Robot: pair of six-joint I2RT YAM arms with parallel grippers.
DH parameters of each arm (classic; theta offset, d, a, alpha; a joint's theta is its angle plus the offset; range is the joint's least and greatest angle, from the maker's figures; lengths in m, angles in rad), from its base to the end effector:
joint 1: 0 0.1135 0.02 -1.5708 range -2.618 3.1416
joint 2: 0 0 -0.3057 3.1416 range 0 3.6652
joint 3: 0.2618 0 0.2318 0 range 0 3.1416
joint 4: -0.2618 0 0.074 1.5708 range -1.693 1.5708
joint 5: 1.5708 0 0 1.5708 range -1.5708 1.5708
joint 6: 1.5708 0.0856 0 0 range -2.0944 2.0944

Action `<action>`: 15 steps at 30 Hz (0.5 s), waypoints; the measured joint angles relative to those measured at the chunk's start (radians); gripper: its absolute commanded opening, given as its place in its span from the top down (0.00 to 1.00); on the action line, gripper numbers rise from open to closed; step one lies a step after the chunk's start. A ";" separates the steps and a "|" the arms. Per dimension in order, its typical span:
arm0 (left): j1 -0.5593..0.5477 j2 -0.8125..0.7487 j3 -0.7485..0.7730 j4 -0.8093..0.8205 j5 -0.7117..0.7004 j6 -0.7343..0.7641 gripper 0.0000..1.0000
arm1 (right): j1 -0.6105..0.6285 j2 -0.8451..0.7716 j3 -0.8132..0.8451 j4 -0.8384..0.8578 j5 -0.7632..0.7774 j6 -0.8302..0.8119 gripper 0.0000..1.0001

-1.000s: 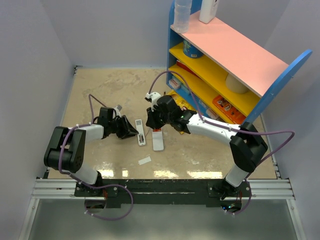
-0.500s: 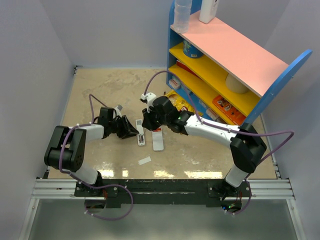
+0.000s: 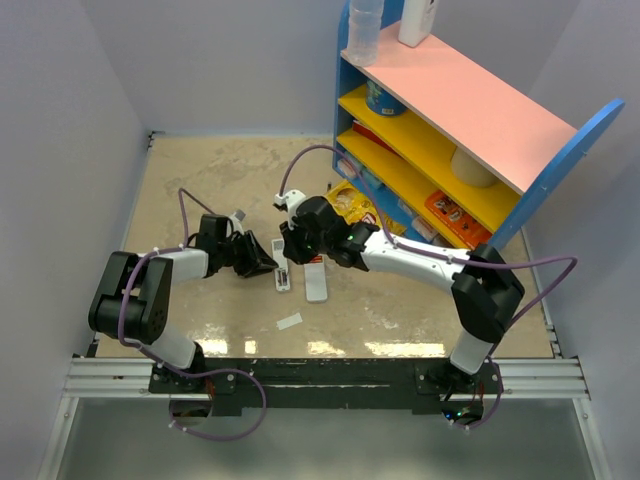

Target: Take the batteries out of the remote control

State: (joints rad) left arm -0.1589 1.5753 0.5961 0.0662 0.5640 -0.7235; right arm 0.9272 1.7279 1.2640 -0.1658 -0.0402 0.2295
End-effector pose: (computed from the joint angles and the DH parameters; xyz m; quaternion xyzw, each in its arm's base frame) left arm 0.2747 -0.0904 0.1510 -0.1669 0.8981 -0.3706 0.1681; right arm 0.2516 0.3411 0.2750 -0.3132 0.8344 0.2628 0.3698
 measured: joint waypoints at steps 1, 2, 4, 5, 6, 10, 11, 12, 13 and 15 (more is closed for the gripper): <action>0.000 0.000 0.000 0.000 0.000 0.000 0.67 | 0.002 0.000 0.000 -0.003 0.005 -0.003 1.00; 0.000 0.000 0.000 0.000 0.000 0.000 0.67 | 0.005 0.001 0.000 -0.005 0.012 -0.007 1.00; -0.001 0.000 0.000 0.000 0.000 -0.002 0.67 | 0.014 0.002 0.005 -0.009 0.028 -0.013 1.00; -0.001 0.000 0.000 0.000 0.000 -0.002 0.67 | 0.020 0.005 0.011 -0.015 0.036 -0.018 1.00; -0.001 0.000 0.000 0.000 0.000 -0.003 0.67 | 0.027 0.010 0.020 -0.022 0.047 -0.025 1.00; -0.001 0.000 -0.003 0.004 0.000 -0.016 0.67 | 0.050 0.028 0.048 -0.036 0.076 -0.053 1.00; -0.001 0.000 -0.004 0.007 0.000 -0.018 0.67 | 0.056 0.033 0.052 -0.034 0.079 -0.064 1.00; -0.002 0.000 -0.005 0.010 0.000 -0.018 0.68 | 0.060 0.035 0.053 -0.031 0.080 -0.071 1.00; -0.002 0.000 -0.005 0.014 0.001 -0.021 0.68 | 0.064 0.037 0.053 -0.027 0.081 -0.080 1.00; -0.003 0.003 -0.006 0.022 0.002 -0.026 0.68 | 0.072 0.043 0.054 -0.010 0.082 -0.098 1.00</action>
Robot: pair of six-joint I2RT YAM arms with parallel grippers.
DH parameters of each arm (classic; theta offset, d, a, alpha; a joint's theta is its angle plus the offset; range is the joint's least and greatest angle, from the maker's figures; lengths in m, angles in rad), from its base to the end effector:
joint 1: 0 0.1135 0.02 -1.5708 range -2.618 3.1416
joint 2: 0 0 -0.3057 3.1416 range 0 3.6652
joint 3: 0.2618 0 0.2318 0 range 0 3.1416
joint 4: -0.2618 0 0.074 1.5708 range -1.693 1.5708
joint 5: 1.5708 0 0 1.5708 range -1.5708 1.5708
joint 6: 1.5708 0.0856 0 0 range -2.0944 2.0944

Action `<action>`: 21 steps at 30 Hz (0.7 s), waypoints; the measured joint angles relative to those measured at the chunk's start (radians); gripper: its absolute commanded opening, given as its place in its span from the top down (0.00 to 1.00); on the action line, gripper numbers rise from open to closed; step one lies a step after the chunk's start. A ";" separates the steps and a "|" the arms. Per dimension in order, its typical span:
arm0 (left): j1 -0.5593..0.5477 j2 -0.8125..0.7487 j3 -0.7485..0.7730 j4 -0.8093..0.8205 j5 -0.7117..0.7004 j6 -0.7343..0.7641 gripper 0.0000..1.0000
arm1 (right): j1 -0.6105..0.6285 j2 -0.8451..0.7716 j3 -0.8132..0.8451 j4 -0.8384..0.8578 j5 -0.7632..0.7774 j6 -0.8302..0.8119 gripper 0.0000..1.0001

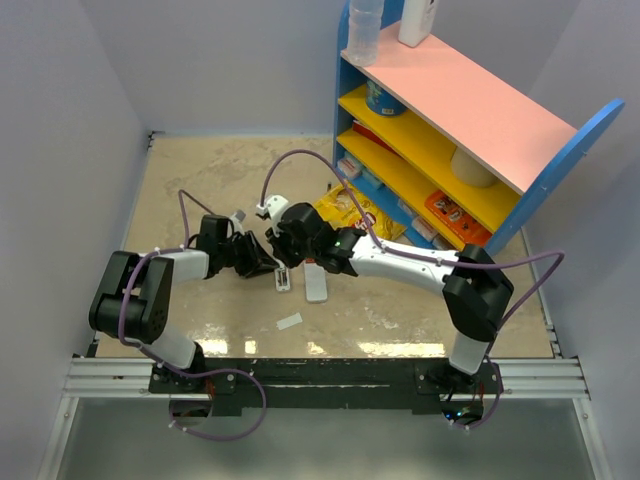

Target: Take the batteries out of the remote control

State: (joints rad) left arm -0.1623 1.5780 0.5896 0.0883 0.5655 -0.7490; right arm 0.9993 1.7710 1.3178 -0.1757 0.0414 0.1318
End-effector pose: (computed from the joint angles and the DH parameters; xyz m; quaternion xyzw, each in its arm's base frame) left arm 0.2752 -0.0915 0.1506 -0.1743 0.8946 -0.3756 0.1679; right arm 0.2395 0.3659 0.2752 -0.3659 0.8124 0.2275 0.3929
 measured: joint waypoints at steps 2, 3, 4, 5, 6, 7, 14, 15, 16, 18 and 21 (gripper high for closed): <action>-0.003 0.002 -0.006 0.014 0.005 -0.005 0.69 | 0.007 0.011 0.003 0.023 0.002 -0.016 1.00; -0.003 0.003 -0.010 0.022 0.007 -0.010 0.69 | 0.011 0.018 0.005 0.037 0.002 -0.023 1.00; -0.003 0.003 -0.012 0.027 0.008 -0.016 0.69 | 0.015 0.024 0.006 0.052 0.002 -0.031 1.00; -0.003 0.005 -0.014 0.031 0.010 -0.018 0.69 | 0.018 0.029 0.006 0.066 0.002 -0.038 1.00; -0.003 0.006 -0.014 0.033 0.011 -0.019 0.69 | 0.020 0.031 0.006 0.076 0.003 -0.043 1.00; -0.003 0.006 -0.014 0.035 0.012 -0.019 0.69 | 0.022 0.034 0.006 0.083 0.006 -0.044 1.00; -0.003 0.007 -0.014 0.036 0.013 -0.019 0.71 | -0.014 -0.032 -0.118 0.195 0.020 0.036 1.00; -0.003 0.007 -0.014 0.036 0.012 -0.019 0.71 | -0.033 -0.052 -0.156 0.221 0.014 0.065 1.00; -0.003 0.007 -0.014 0.036 0.013 -0.018 0.71 | -0.045 -0.063 -0.176 0.236 0.008 0.085 1.00; -0.003 0.007 -0.014 0.036 0.013 -0.018 0.71 | -0.071 -0.077 -0.216 0.279 -0.015 0.127 1.00; -0.003 0.007 -0.014 0.036 0.013 -0.018 0.71 | -0.092 -0.090 -0.260 0.335 -0.034 0.175 1.00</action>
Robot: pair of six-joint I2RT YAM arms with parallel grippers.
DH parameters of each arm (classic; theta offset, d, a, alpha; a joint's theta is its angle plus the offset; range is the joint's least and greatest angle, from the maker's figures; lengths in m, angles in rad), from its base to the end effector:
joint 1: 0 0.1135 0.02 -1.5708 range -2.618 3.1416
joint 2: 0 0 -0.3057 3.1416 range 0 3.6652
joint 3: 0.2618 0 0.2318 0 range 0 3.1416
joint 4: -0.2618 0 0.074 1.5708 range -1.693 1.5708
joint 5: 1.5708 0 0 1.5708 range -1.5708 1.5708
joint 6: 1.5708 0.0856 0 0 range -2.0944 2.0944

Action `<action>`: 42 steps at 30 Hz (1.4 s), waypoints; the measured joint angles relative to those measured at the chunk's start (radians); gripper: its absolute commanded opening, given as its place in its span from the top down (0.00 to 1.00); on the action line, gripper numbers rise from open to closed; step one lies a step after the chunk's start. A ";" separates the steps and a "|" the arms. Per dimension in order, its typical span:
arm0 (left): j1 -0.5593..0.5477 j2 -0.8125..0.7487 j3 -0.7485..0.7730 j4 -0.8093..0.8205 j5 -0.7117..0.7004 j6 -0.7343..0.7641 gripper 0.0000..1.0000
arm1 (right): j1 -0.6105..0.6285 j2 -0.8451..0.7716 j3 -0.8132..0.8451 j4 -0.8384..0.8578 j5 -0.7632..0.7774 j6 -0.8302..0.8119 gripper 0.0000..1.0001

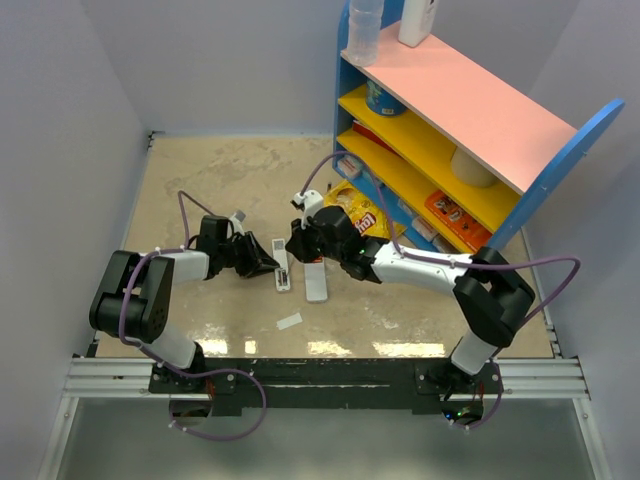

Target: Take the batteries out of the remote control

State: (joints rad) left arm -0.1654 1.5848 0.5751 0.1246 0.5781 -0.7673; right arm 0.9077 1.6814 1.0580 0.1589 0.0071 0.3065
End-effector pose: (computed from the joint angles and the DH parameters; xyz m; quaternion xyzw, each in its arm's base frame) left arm 0.2749 -0.0933 0.1488 -0.1761 0.8906 -0.3847 0.1671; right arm 0.2549 0.3253 0.2638 -0.2501 0.8133 0.2972 0.4332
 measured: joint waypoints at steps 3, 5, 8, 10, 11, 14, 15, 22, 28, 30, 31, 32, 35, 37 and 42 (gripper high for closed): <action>0.000 0.000 -0.001 0.001 0.000 0.000 0.72 | -0.006 -0.008 -0.023 0.032 -0.013 0.018 1.00; 0.000 0.000 -0.001 0.001 0.000 0.000 0.72 | -0.015 -0.011 -0.036 0.053 -0.031 0.023 1.00; 0.000 0.000 -0.001 0.002 0.001 0.000 0.72 | -0.018 -0.012 -0.039 0.059 -0.041 0.023 1.00; 0.000 0.000 -0.002 0.003 0.001 -0.002 0.72 | 0.013 -0.008 -0.016 0.034 0.005 0.003 1.00; 0.000 0.000 -0.003 0.005 0.002 -0.005 0.72 | 0.036 0.003 0.011 0.013 0.030 -0.015 1.00; 0.000 -0.001 -0.008 0.015 0.003 -0.009 0.72 | 0.095 0.038 0.072 -0.018 0.098 -0.073 1.00; 0.000 -0.001 -0.009 0.016 0.003 -0.009 0.72 | 0.109 0.042 0.082 -0.027 0.118 -0.091 1.00; 0.000 0.000 -0.010 0.018 0.003 -0.011 0.73 | 0.126 0.037 0.068 -0.019 0.155 -0.121 1.00; 0.000 0.000 -0.010 0.017 0.002 -0.011 0.73 | 0.014 -0.051 -0.102 0.102 0.061 0.005 1.00; 0.000 0.000 -0.010 0.017 0.002 -0.011 0.73 | -0.017 -0.064 -0.137 0.124 0.024 0.050 1.00; 0.001 0.000 -0.010 0.017 0.002 -0.011 0.73 | -0.026 -0.068 -0.148 0.134 0.006 0.068 1.00; 0.001 -0.001 -0.010 0.017 0.002 -0.011 0.73 | -0.029 -0.069 -0.151 0.138 0.000 0.074 1.00; 0.001 -0.001 -0.010 0.017 0.002 -0.011 0.73 | -0.036 -0.074 -0.166 0.157 -0.010 0.091 1.00; 0.001 -0.001 -0.010 0.016 0.002 -0.012 0.73 | -0.043 -0.074 -0.177 0.175 -0.016 0.101 1.00; 0.001 -0.004 -0.014 0.020 0.000 -0.018 0.73 | -0.065 -0.076 -0.207 0.218 -0.045 0.130 1.00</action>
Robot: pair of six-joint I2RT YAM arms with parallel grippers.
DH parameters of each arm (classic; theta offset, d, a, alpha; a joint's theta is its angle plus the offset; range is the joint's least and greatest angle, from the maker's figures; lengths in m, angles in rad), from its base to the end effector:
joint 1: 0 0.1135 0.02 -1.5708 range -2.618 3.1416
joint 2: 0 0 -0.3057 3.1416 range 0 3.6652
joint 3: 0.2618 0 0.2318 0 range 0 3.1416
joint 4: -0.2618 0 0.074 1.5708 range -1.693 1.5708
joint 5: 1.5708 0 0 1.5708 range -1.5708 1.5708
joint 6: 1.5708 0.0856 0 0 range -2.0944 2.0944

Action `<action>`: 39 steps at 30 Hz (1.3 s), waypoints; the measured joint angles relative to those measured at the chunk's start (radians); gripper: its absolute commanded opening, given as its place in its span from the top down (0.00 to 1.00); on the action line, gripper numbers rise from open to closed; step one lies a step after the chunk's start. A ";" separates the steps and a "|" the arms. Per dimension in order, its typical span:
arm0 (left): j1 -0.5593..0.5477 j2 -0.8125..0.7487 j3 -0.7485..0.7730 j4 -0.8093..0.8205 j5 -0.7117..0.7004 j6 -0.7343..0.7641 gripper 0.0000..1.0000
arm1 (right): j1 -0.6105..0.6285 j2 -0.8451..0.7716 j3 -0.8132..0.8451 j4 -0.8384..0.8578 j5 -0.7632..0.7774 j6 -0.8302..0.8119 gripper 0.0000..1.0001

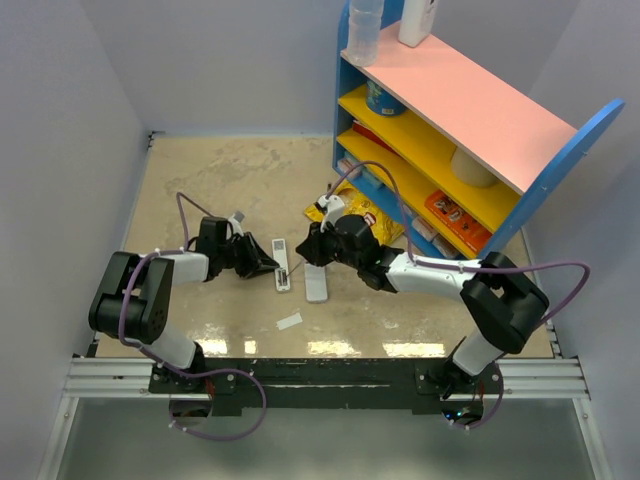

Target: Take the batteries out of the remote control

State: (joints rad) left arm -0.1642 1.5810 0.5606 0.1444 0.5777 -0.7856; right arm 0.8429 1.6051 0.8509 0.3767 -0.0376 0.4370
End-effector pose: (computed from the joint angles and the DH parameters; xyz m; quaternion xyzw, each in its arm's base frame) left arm 0.2732 -0.0926 0.1478 -0.1832 0.8878 -0.3874 0.1678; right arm 0.2524 0.2881 0.2506 -0.1770 0.8080 0.3479 0.4413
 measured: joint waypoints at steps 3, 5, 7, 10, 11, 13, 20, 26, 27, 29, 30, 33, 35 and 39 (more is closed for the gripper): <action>0.000 -0.006 -0.012 0.017 -0.002 -0.012 0.73 | 0.020 0.000 0.014 -0.018 0.012 -0.021 1.00; 0.000 -0.009 -0.019 0.026 -0.003 -0.017 0.73 | 0.064 0.006 0.066 -0.073 0.053 -0.066 1.00; 0.000 -0.011 -0.020 0.027 -0.006 -0.021 0.73 | 0.121 0.032 0.137 -0.134 0.105 -0.131 1.00; 0.000 -0.011 -0.022 0.029 -0.006 -0.027 0.73 | 0.184 0.080 0.218 -0.186 0.174 -0.210 1.00; 0.000 -0.011 -0.023 0.029 -0.007 -0.031 0.73 | 0.199 0.095 0.237 -0.192 0.192 -0.232 1.00; 0.000 -0.011 -0.023 0.031 -0.009 -0.034 0.74 | 0.214 0.109 0.249 -0.192 0.211 -0.253 1.00; 0.000 -0.011 -0.024 0.032 -0.011 -0.035 0.75 | 0.134 0.041 0.125 -0.098 0.172 -0.166 1.00; -0.003 -0.031 -0.037 0.034 -0.029 -0.047 0.75 | 0.022 -0.017 0.013 -0.063 0.035 -0.034 1.00; -0.006 -0.037 -0.042 0.035 -0.033 -0.050 0.75 | 0.020 -0.018 0.014 -0.063 0.026 -0.034 1.00; -0.009 -0.050 -0.052 0.037 -0.042 -0.061 0.75 | 0.023 -0.021 0.022 -0.078 0.018 -0.038 1.00; -0.011 -0.058 -0.058 0.035 -0.046 -0.064 0.75 | 0.023 -0.021 0.028 -0.086 0.017 -0.039 1.00; -0.021 -0.086 -0.075 0.029 -0.062 -0.069 0.75 | 0.022 -0.021 0.063 -0.132 0.015 -0.056 1.00; -0.034 -0.111 -0.093 0.017 -0.072 -0.070 0.74 | 0.022 -0.021 0.101 -0.180 0.019 -0.082 1.00; -0.072 -0.132 -0.126 0.011 -0.080 -0.094 0.73 | 0.015 -0.024 0.166 -0.268 0.021 -0.125 1.00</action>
State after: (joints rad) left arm -0.2359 1.4494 0.4347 0.1558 0.4976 -0.8795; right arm 0.8577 1.5814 1.0168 0.1089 -0.0162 0.3119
